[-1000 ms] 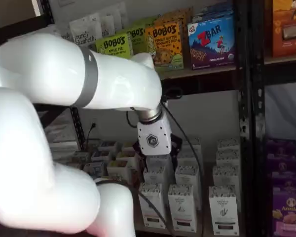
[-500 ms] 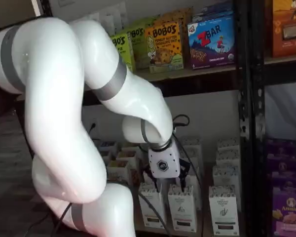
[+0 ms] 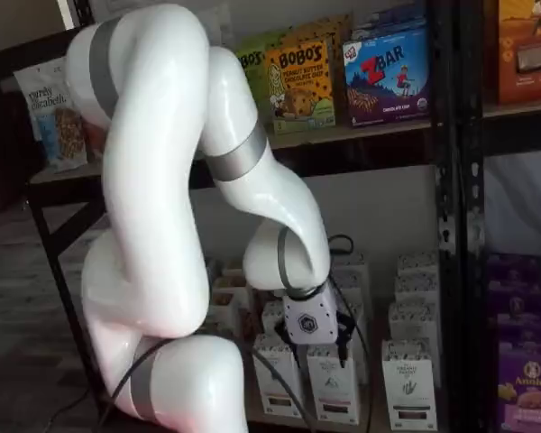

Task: Pick up the white box with a green strip in the middle, on the bottom shelf, the sixth box from the left

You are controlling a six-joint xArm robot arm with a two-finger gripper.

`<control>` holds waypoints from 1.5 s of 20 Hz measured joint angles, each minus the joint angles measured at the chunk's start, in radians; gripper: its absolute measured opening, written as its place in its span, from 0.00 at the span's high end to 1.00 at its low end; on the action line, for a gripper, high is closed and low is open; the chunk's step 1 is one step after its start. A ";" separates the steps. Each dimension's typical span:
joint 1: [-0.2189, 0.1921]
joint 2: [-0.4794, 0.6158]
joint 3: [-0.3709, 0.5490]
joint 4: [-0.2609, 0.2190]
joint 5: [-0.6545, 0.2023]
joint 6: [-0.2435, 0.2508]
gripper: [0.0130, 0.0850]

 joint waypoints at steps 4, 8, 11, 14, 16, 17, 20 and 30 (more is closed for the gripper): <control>-0.032 0.133 -0.077 -0.103 -0.060 0.071 0.00; -0.069 0.250 -0.162 -0.170 -0.094 0.101 0.00; -0.089 0.318 -0.222 -0.178 -0.104 0.090 0.00; -0.102 0.383 -0.287 -0.174 -0.105 0.071 0.00; -0.104 0.416 -0.322 -0.137 -0.102 0.032 0.00; -0.105 0.431 -0.339 -0.111 -0.101 0.006 0.00; -0.107 0.486 -0.401 -0.020 -0.096 -0.087 0.00; -0.128 0.613 -0.573 0.126 -0.051 -0.252 0.00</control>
